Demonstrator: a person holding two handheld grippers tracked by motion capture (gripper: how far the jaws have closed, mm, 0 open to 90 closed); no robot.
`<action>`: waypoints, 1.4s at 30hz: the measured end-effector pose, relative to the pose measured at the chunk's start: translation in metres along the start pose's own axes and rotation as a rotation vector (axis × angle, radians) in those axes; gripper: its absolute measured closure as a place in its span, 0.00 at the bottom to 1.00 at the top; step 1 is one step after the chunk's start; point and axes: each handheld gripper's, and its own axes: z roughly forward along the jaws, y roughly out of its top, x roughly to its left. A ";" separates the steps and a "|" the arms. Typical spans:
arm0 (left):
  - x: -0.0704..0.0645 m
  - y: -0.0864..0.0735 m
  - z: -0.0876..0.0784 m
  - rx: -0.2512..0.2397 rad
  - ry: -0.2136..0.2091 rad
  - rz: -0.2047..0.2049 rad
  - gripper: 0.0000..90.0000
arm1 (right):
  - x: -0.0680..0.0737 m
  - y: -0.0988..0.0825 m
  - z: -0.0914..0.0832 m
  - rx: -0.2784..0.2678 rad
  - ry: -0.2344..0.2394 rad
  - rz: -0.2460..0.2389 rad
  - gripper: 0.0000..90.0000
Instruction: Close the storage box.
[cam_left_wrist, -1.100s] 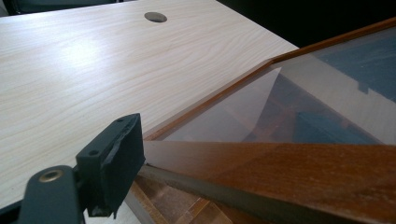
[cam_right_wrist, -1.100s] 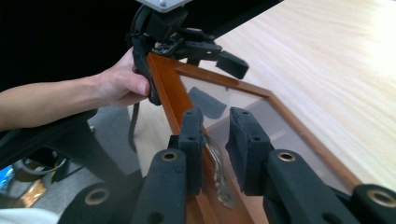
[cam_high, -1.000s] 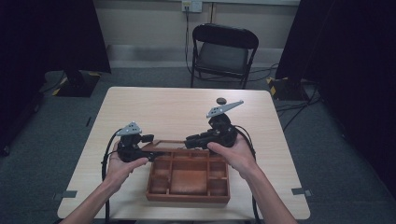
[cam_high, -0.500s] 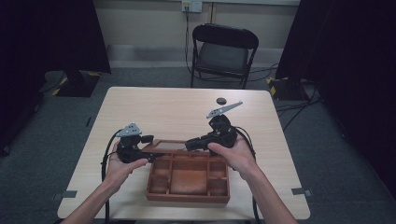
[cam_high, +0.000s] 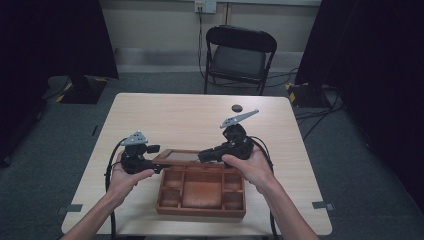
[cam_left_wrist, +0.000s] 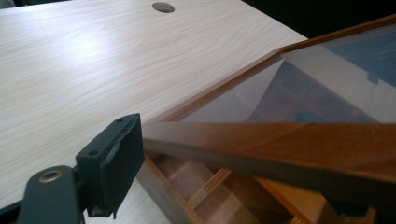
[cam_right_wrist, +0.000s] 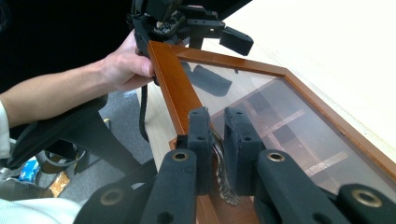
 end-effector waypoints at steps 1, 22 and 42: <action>0.001 -0.001 -0.001 -0.001 0.000 -0.002 0.19 | 0.000 0.000 0.000 0.001 0.003 -0.001 0.91; 0.033 -0.022 -0.016 0.044 0.055 -0.051 0.21 | 0.006 -0.010 0.006 0.039 0.010 -0.041 0.92; 0.041 -0.024 -0.018 0.027 0.068 -0.096 0.21 | 0.011 -0.029 0.019 0.090 0.023 -0.054 0.92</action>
